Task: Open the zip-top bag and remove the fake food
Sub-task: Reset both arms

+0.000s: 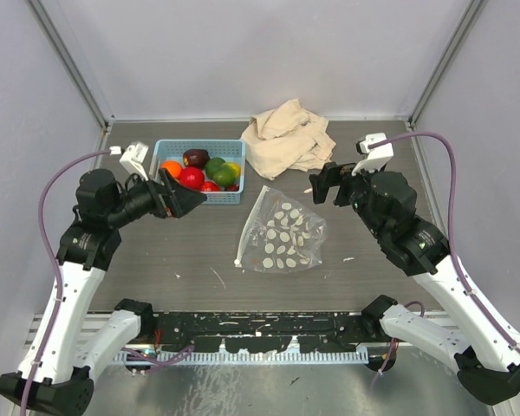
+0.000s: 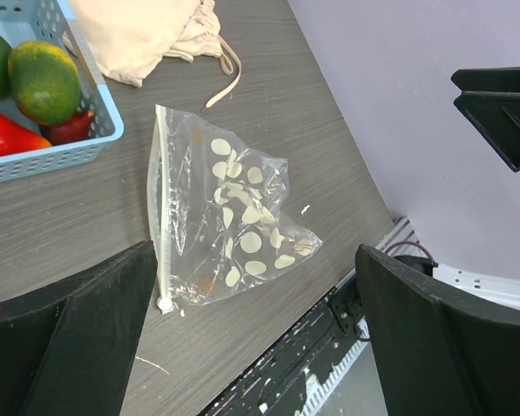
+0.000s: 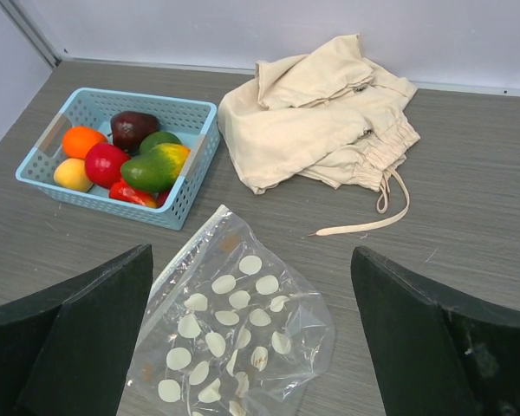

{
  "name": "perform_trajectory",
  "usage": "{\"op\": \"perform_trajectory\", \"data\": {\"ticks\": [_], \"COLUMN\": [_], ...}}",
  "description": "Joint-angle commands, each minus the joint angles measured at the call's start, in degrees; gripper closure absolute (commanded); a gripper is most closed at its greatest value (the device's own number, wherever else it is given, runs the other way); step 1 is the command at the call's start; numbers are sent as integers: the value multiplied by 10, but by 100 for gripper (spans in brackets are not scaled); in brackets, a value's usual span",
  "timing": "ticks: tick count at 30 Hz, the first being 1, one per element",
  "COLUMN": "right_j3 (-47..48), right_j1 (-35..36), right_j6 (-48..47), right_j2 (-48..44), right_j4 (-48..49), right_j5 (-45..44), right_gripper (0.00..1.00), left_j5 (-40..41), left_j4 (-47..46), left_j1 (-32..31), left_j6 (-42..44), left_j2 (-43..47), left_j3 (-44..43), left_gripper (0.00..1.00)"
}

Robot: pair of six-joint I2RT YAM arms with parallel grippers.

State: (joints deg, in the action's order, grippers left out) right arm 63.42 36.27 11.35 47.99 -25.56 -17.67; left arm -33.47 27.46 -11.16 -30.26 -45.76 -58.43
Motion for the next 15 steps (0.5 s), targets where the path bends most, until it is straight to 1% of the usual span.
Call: {"op": "perform_trajectory", "data": {"ticks": [1, 15], "right_j3": [2, -12], "right_j1": [1, 1], "right_j6": [6, 1], "right_j2": [-11, -20], "right_j4": [19, 24], "right_j5": [-14, -20], "right_gripper": [0, 0], "left_j5": [-26, -40], "left_j4": [-54, -78], "left_j1": [2, 2], "left_j6": [-11, -24], "left_j2": [-4, -15], "left_j3": [2, 21], "left_gripper": [2, 2]}}
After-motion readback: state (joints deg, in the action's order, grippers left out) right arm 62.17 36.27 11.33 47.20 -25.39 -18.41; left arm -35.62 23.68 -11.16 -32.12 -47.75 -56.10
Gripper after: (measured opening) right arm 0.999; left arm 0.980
